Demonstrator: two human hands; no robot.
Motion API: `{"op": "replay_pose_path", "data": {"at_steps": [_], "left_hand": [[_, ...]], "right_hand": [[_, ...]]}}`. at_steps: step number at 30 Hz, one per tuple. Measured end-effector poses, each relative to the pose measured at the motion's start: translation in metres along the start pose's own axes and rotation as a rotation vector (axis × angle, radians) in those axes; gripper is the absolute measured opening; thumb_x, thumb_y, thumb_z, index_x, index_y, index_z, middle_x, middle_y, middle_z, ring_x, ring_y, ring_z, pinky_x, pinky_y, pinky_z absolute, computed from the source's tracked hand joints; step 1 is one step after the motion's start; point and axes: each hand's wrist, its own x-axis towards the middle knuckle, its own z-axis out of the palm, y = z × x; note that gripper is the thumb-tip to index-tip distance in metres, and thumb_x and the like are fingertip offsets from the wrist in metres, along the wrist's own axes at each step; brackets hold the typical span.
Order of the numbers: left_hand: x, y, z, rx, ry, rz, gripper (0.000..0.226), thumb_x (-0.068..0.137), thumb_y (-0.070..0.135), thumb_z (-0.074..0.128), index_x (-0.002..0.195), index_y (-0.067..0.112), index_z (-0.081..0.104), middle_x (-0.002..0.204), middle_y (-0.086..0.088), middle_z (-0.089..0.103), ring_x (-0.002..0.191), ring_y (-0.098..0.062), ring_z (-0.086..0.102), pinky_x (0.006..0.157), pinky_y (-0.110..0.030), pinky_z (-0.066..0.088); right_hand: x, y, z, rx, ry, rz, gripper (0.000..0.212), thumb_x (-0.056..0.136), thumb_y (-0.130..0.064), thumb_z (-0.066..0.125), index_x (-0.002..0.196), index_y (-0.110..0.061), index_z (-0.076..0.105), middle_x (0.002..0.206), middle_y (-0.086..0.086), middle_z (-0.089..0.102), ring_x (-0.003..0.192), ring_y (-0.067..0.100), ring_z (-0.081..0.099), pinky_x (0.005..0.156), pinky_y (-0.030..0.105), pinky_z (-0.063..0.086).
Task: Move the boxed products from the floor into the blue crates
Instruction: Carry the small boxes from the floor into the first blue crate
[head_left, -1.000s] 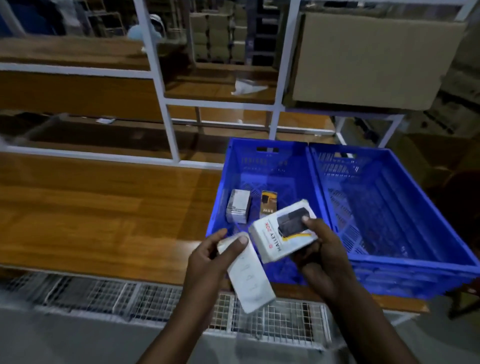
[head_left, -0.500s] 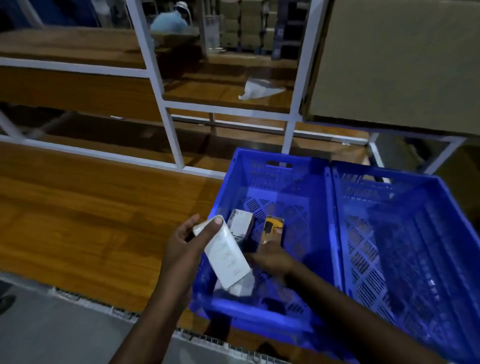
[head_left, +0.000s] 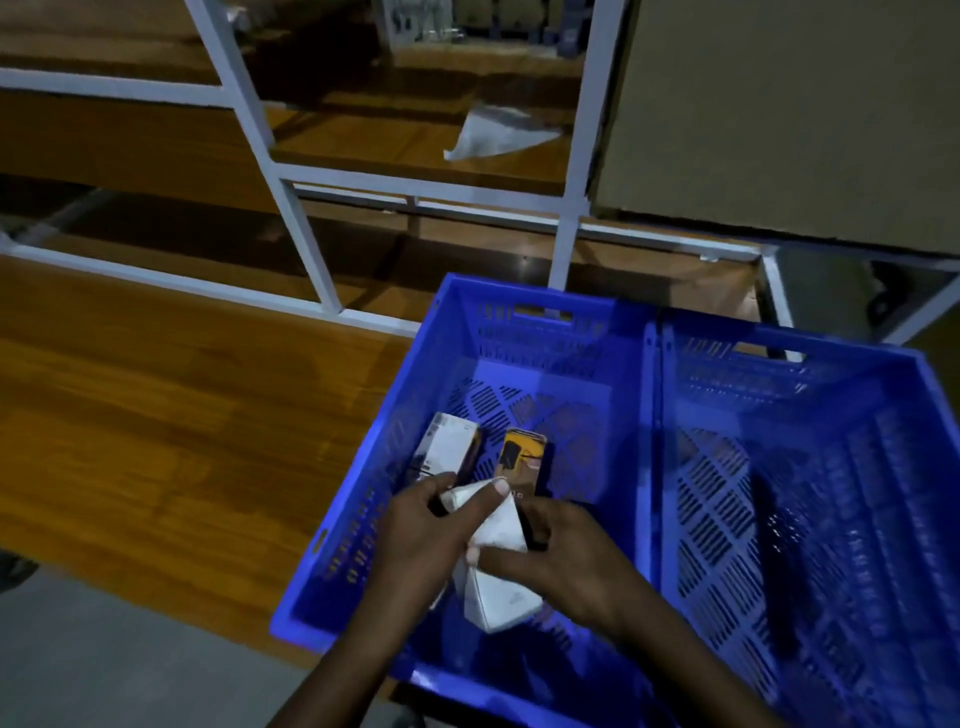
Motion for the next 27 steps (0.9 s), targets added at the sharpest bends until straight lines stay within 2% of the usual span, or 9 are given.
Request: {"op": "replay_pose_path", "data": {"at_steps": [2, 5, 7, 10, 14, 16, 21, 24, 27], "left_hand": [[0.002, -0.005, 0.007, 0.088, -0.083, 0.038, 0.058, 0.058, 0.075, 0.083, 0.087, 0.024, 0.080, 0.081, 0.006, 0.080, 0.080, -0.010, 0.077, 0.078, -0.043, 0.063], [-0.002, -0.006, 0.012, 0.234, -0.159, 0.125, 0.027, 0.072, 0.065, 0.082, 0.070, 0.039, 0.076, 0.071, 0.017, 0.075, 0.069, 0.005, 0.071, 0.064, -0.021, 0.055], [0.001, -0.005, 0.011, 0.304, -0.237, 0.158, 0.029, 0.078, 0.064, 0.077, 0.068, 0.036, 0.075, 0.067, 0.016, 0.074, 0.064, 0.009, 0.067, 0.057, -0.014, 0.046], [0.014, 0.000, 0.002, 0.334, -0.324, 0.138, 0.047, 0.089, 0.061, 0.065, 0.054, 0.030, 0.068, 0.051, 0.005, 0.065, 0.050, 0.003, 0.058, 0.054, -0.024, 0.042], [0.037, -0.001, -0.017, 0.343, -0.336, 0.207, 0.060, 0.101, 0.051, 0.055, 0.047, 0.024, 0.049, 0.040, 0.003, 0.042, 0.042, -0.005, 0.041, 0.053, -0.032, 0.032], [0.047, -0.002, -0.028, 0.284, -0.375, 0.249, 0.050, 0.103, 0.042, 0.057, 0.055, 0.028, 0.055, 0.044, 0.006, 0.044, 0.047, -0.003, 0.043, 0.055, -0.032, 0.032], [0.060, -0.009, -0.041, 0.277, -0.445, 0.324, 0.031, 0.097, 0.037, 0.062, 0.116, 0.014, 0.073, 0.098, 0.000, 0.078, 0.091, -0.012, 0.071, 0.078, -0.033, 0.056], [0.055, -0.010, -0.048, 0.458, -0.464, 0.401, 0.058, 0.097, 0.037, 0.066, 0.149, 0.016, 0.053, 0.144, 0.000, 0.062, 0.127, -0.016, 0.060, 0.103, -0.024, 0.045], [0.049, -0.015, -0.051, 0.480, -0.531, 0.460, 0.058, 0.096, 0.041, 0.067, 0.150, 0.025, 0.050, 0.144, 0.007, 0.058, 0.122, -0.011, 0.060, 0.092, -0.015, 0.040]], "right_hand": [[-0.002, 0.007, -0.003, -0.104, 0.011, 0.032, 0.040, 0.080, -0.038, 0.084, 0.117, -0.028, 0.074, 0.108, -0.009, 0.079, 0.102, 0.008, 0.075, 0.093, 0.042, 0.060], [-0.007, 0.014, 0.001, -0.178, 0.040, 0.112, 0.051, 0.074, -0.043, 0.081, 0.124, -0.040, 0.070, 0.112, -0.019, 0.076, 0.105, -0.002, 0.071, 0.096, 0.036, 0.058], [-0.006, 0.019, 0.005, -0.212, 0.132, 0.183, 0.047, 0.070, -0.045, 0.077, 0.116, -0.037, 0.073, 0.104, -0.018, 0.077, 0.096, -0.005, 0.071, 0.089, 0.029, 0.060], [-0.005, 0.022, 0.004, -0.275, 0.261, 0.360, 0.035, 0.075, -0.044, 0.078, 0.104, -0.025, 0.071, 0.097, -0.009, 0.076, 0.079, -0.004, 0.068, 0.060, 0.013, 0.053], [-0.008, 0.022, 0.010, -0.466, 0.395, 0.475, 0.086, 0.046, -0.078, 0.056, 0.110, -0.021, 0.068, 0.105, -0.003, 0.074, 0.095, 0.014, 0.070, 0.078, 0.031, 0.057], [-0.006, 0.024, 0.017, -0.511, 0.413, 0.535, 0.094, 0.045, -0.080, 0.049, 0.116, -0.021, 0.066, 0.112, 0.000, 0.073, 0.103, 0.019, 0.069, 0.081, 0.032, 0.055], [-0.002, 0.027, 0.036, -0.540, 0.432, 0.689, 0.050, 0.083, -0.058, 0.069, 0.104, -0.013, 0.062, 0.104, 0.010, 0.068, 0.095, 0.025, 0.068, 0.067, 0.030, 0.046], [-0.008, 0.028, 0.046, -0.686, 0.565, 0.668, 0.040, 0.087, -0.049, 0.071, 0.094, -0.013, 0.057, 0.108, 0.016, 0.070, 0.105, 0.033, 0.067, 0.075, 0.036, 0.047], [-0.020, 0.018, 0.054, -0.629, 0.638, 0.575, 0.035, 0.090, -0.047, 0.070, 0.098, -0.015, 0.060, 0.094, 0.006, 0.067, 0.098, 0.033, 0.067, 0.065, 0.036, 0.043]]}}
